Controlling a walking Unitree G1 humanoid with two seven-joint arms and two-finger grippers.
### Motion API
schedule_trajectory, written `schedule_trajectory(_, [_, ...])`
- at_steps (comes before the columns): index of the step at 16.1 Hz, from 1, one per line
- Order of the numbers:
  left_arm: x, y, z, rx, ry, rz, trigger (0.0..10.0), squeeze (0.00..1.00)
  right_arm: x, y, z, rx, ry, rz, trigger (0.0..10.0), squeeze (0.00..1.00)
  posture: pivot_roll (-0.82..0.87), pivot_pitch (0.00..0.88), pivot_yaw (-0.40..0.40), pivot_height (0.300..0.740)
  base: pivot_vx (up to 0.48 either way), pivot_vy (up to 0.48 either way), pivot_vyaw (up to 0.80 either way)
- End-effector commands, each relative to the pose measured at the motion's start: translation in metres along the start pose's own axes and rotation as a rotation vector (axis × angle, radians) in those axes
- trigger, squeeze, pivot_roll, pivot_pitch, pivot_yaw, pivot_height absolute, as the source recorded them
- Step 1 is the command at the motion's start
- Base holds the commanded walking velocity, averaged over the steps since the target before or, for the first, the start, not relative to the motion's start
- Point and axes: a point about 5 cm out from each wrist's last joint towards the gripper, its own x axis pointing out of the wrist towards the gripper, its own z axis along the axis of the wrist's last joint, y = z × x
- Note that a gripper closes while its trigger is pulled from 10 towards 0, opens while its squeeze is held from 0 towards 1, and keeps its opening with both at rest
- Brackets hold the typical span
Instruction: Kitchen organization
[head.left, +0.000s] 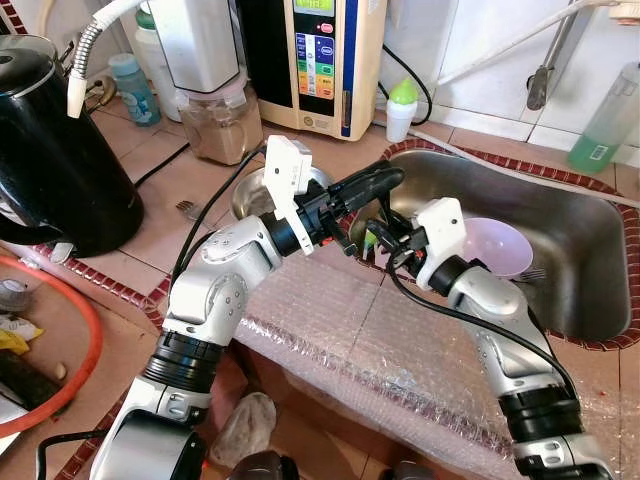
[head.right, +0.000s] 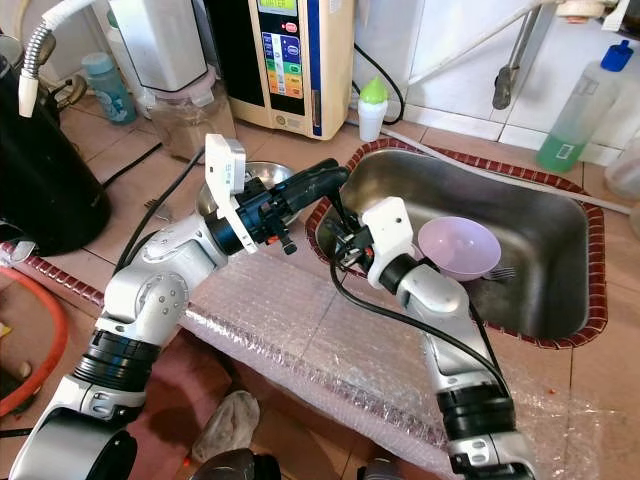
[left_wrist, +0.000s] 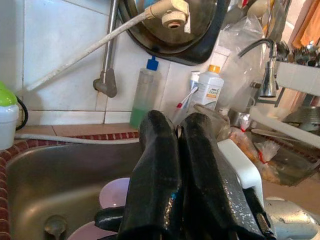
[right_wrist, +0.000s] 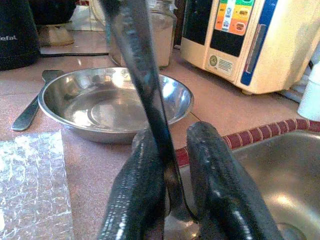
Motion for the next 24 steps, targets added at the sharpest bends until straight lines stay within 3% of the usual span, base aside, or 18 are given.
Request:
schedule_trajectory(1, [-0.007, 0.003, 0.000, 0.034, 0.013, -0.003, 0.0, 0.00, -0.003, -0.023, 0.001, 0.014, -0.001, -0.126, 0.0, 0.00, -0.14, 0.005, 0.071, 0.740, 0.000, 0.000, 0.00])
schedule_trajectory(3, [-0.008, 0.004, -0.004, 0.049, 0.028, 0.002, 0.0, 0.00, 0.000, -0.028, 0.001, 0.001, -0.004, -0.165, 0.0, 0.00, -0.14, 0.006, 0.068, 0.740, 0.000, 0.000, 0.00])
schedule_trajectory(6, [-0.014, 0.011, -0.019, 0.149, 0.094, 0.054, 0.0, 0.00, 0.010, -0.036, -0.004, -0.032, 0.022, -0.206, 0.0, 0.00, -0.13, 0.021, 0.064, 0.740, 0.000, 0.000, 0.00])
schedule_trajectory(7, [-0.015, 0.013, -0.021, 0.138, 0.092, 0.076, 0.2, 0.00, 0.014, -0.037, -0.005, -0.039, 0.027, -0.208, 0.0, 0.00, -0.12, 0.035, 0.065, 0.740, 0.000, 0.000, 0.00])
schedule_trajectory(8, [-0.016, 0.013, -0.027, 0.144, 0.110, 0.077, 10.0, 1.00, 0.020, -0.040, -0.006, -0.066, 0.043, -0.204, 0.0, 0.00, -0.10, 0.051, 0.066, 0.740, 0.000, 0.000, 0.00])
schedule_trajectory(13, [-0.021, 0.014, -0.035, 0.138, 0.143, 0.101, 10.0, 1.00, 0.028, -0.060, -0.011, -0.154, 0.119, -0.274, 0.0, 0.00, -0.05, 0.079, 0.080, 0.740, 0.000, 0.000, 0.00])
schedule_trajectory(16, [-0.038, 0.008, -0.042, 0.132, 0.214, 0.142, 10.0, 1.00, 0.021, -0.079, -0.026, -0.161, 0.263, -0.407, 0.0, 0.00, 0.01, 0.094, 0.078, 0.740, 0.000, 0.000, 0.00])
schedule_trajectory(20, [-0.056, 0.002, -0.054, 0.114, 0.282, 0.188, 10.0, 1.00, 0.009, -0.088, -0.045, -0.099, 0.391, -0.516, 0.0, 0.00, 0.07, 0.104, 0.069, 0.740, 0.000, 0.000, 0.00])
schedule_trajectory(21, [-0.059, 0.001, -0.055, 0.110, 0.296, 0.198, 10.0, 1.00, 0.007, -0.087, -0.051, -0.069, 0.425, -0.526, 8.5, 0.00, 0.08, 0.104, 0.067, 0.740, 0.000, 0.000, 0.00])
schedule_trajectory(22, [-0.062, 0.003, -0.056, 0.110, 0.316, 0.214, 10.0, 1.00, 0.006, -0.082, -0.058, -0.034, 0.449, -0.517, 10.0, 1.00, 0.09, 0.103, 0.067, 0.740, 0.000, 0.000, 0.00])
schedule_trajectory(24, [-0.064, 0.003, -0.057, 0.114, 0.341, 0.216, 10.0, 1.00, 0.008, -0.077, -0.061, -0.029, 0.457, -0.507, 10.0, 1.00, 0.09, 0.101, 0.070, 0.740, 0.000, 0.000, 0.00])
